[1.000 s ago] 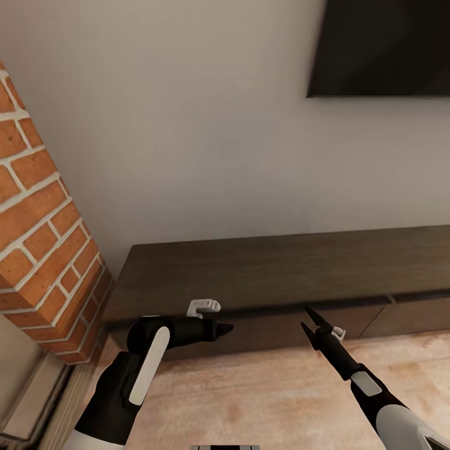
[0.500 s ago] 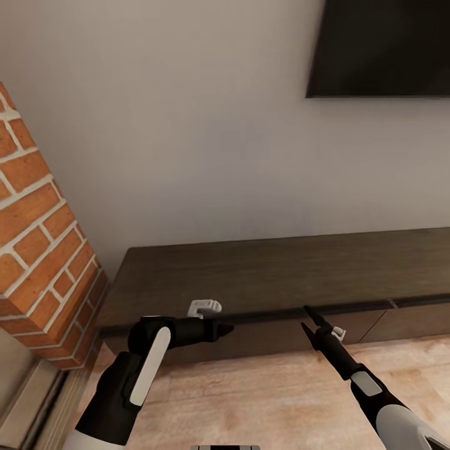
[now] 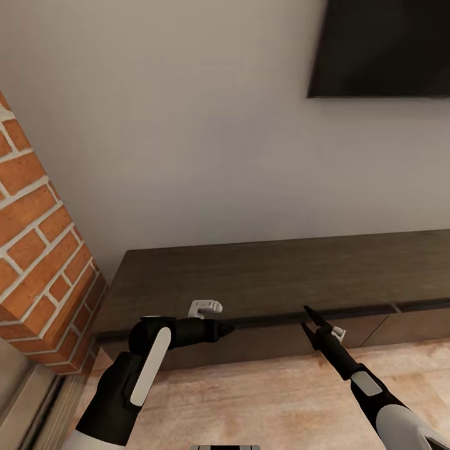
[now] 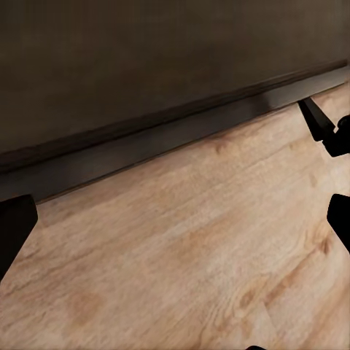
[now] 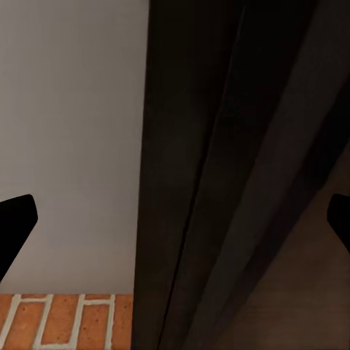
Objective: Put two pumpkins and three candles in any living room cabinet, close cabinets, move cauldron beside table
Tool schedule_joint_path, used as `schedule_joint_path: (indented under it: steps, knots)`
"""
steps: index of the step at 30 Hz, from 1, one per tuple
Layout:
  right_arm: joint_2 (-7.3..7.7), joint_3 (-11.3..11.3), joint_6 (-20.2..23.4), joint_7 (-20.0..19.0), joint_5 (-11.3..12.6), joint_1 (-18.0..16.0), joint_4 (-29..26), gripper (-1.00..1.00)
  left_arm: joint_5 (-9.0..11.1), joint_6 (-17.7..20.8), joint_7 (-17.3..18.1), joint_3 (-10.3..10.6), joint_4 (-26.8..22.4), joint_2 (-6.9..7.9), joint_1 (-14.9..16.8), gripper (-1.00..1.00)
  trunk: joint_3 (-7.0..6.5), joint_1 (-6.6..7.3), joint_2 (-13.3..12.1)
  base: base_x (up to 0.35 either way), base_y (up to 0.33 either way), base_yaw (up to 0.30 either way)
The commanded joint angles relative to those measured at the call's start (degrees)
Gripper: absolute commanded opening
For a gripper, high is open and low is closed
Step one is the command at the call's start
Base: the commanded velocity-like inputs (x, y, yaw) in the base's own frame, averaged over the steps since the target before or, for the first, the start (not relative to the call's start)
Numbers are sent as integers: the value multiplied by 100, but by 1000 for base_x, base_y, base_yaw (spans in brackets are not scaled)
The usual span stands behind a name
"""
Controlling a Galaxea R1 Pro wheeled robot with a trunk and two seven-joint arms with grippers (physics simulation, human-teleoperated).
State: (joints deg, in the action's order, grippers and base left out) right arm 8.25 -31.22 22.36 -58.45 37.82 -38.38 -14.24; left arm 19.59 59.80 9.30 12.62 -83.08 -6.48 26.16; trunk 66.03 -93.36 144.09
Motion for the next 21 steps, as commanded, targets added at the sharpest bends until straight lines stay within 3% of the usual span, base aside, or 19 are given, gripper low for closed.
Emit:
schedule_joint_path:
  steps: [1,6,17,21]
  knots:
    - [2,2,49,-8,41,-3,3,100,-56,20,61,-6,-4,-3,3,100,5,1,2,4,0,0]
    - [2,2,49,-8,41,-3,7,100,-53,20,63,-6,-6,-3,3,100,93,-9,7,2,0,0]
    - [34,4,49,-8,47,-3,8,100,-52,20,63,-5,-7,-3,3,100,93,-9,7,0,0,0]
    - [42,5,49,-13,49,-3,9,100,-52,20,63,-5,-7,-3,3,100,160,-17,11,0,0,0]
